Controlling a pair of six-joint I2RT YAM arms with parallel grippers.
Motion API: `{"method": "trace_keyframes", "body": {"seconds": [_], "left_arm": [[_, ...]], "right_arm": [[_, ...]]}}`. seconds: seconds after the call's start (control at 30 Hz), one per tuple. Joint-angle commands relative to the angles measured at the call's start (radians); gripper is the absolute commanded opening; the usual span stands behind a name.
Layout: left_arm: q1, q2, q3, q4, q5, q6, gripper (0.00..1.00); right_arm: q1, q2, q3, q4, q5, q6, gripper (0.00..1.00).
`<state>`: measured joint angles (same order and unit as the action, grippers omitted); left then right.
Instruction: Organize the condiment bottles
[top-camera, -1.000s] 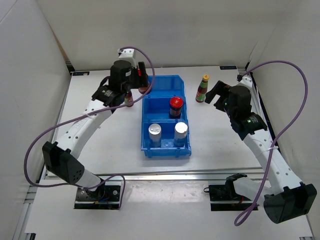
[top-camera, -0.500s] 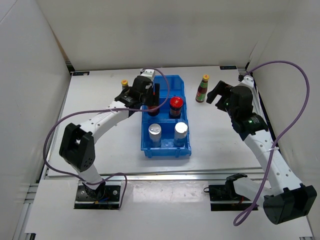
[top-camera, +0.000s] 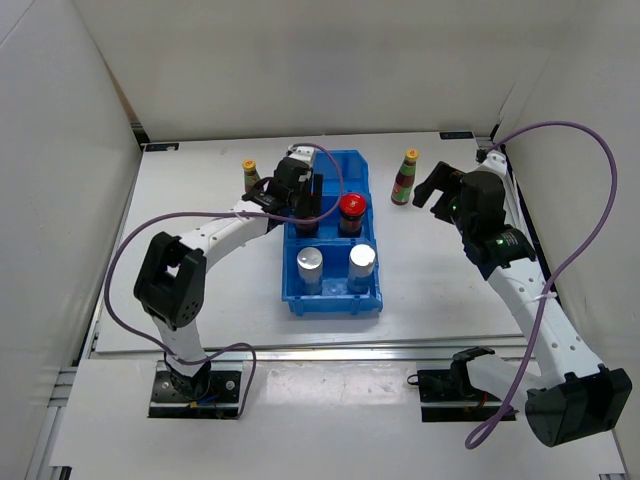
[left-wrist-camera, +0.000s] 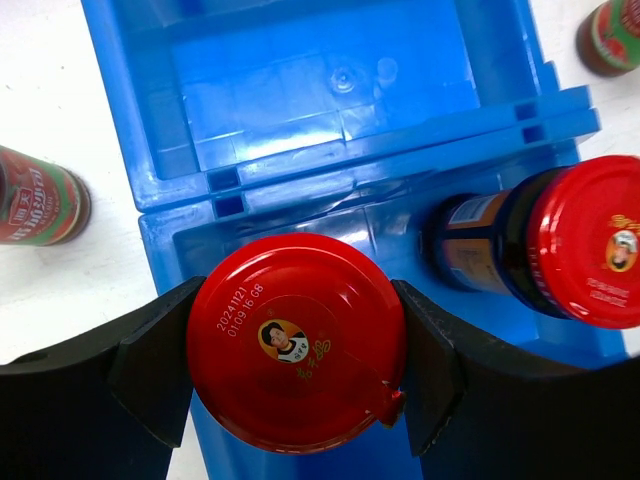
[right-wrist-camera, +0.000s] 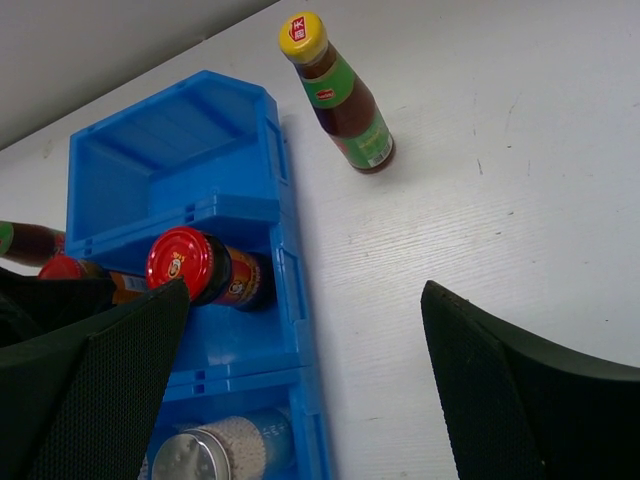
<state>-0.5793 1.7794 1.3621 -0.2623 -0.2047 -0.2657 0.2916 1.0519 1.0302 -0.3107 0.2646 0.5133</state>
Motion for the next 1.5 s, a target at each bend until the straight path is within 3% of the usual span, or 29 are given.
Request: {"method": "trace_keyframes", "body": {"seconds": [0.0, 0.17, 0.23, 0.4, 0.43, 0.47, 0.7, 0.83, 0.97, 1.0, 1.07, 1.1, 1.17, 1.2, 1.27, 1.3, 1.33, 1.37, 1.4, 1.47], "left_arm": [[-0.002, -0.043, 0.017, 0.075, -0.024, 0.005, 0.28], [-0.002, -0.043, 0.008, 0.066, -0.015, 0.005, 0.42], [-0.002, -0.034, 0.008, 0.066, -0.004, 0.005, 0.59], [-0.002, -0.034, 0.017, 0.046, -0.013, 0.005, 0.85], [-0.002, -0.034, 0.029, 0.046, -0.013, 0.016, 0.97], [-0.002, -0.034, 0.029, 0.046, -0.013, 0.016, 1.0], [-0.002, -0.04, 0.077, -0.029, -0.064, 0.028, 1.0], [-0.002, -0.168, 0.077, -0.029, -0.209, 0.005, 1.0], [-0.002, -0.328, 0.095, -0.048, -0.286, 0.094, 1.0], [-0.002, -0.369, 0.074, -0.048, -0.304, 0.103, 1.0], [-0.002, -0.511, 0.002, -0.058, -0.36, 0.115, 1.0], [0.007, -0.564, -0.097, -0.058, -0.372, 0.115, 1.0], [0.035, -0.717, -0.208, -0.042, -0.384, 0.115, 1.0], [0.065, -0.766, -0.333, -0.022, -0.384, 0.15, 1.0], [0.076, -0.862, -0.452, 0.027, -0.413, 0.195, 1.0], [0.091, -0.946, -0.539, 0.059, -0.426, 0.219, 0.96], [0.107, -0.984, -0.573, 0.069, -0.426, 0.23, 0.84], [0.116, -1.02, -0.602, 0.081, -0.436, 0.23, 0.56], [0.125, -1.078, -0.645, 0.092, -0.458, 0.241, 0.11], [0.147, -1.115, -0.669, 0.103, -0.469, 0.218, 0.11]], "right_arm": [[-0.005, -0.001, -0.005, 0.042, -0.007, -0.01, 1.0], [-0.005, -0.001, -0.005, 0.042, -0.007, -0.01, 1.0], [-0.005, -0.001, 0.005, 0.032, -0.016, -0.01, 1.0], [-0.005, -0.001, 0.014, 0.012, -0.007, -0.01, 1.0], [-0.005, -0.01, 0.014, 0.002, -0.007, -0.01, 1.0], [-0.005, -0.01, 0.024, 0.002, -0.007, -0.01, 1.0], [-0.005, -0.03, 0.033, -0.018, 0.004, -0.01, 1.0], [-0.005, -0.039, 0.042, -0.037, 0.016, -0.01, 1.0], [-0.005, -0.039, 0.065, -0.061, 0.025, -0.021, 1.0], [-0.005, -0.039, 0.074, -0.061, 0.025, -0.021, 0.95], [-0.005, -0.039, 0.074, -0.074, 0.013, -0.042, 0.0], [-0.005, -0.039, 0.074, -0.074, 0.013, -0.042, 0.0], [-0.005, -0.039, 0.064, -0.065, 0.002, -0.042, 0.0], [-0.005, -0.039, 0.064, -0.065, 0.011, -0.042, 0.18], [-0.005, 0.002, 0.077, -0.076, 0.012, -0.029, 0.86], [-0.005, 0.017, 0.093, -0.093, -0.002, -0.029, 0.77], [-0.005, 0.031, 0.093, -0.093, -0.03, -0.039, 0.31], [-0.005, 0.058, 0.119, -0.108, -0.051, -0.057, 0.0], [-0.005, 0.071, 0.119, -0.108, -0.06, -0.047, 0.0], [-0.005, 0.082, 0.119, -0.117, -0.061, -0.03, 0.0]]}}
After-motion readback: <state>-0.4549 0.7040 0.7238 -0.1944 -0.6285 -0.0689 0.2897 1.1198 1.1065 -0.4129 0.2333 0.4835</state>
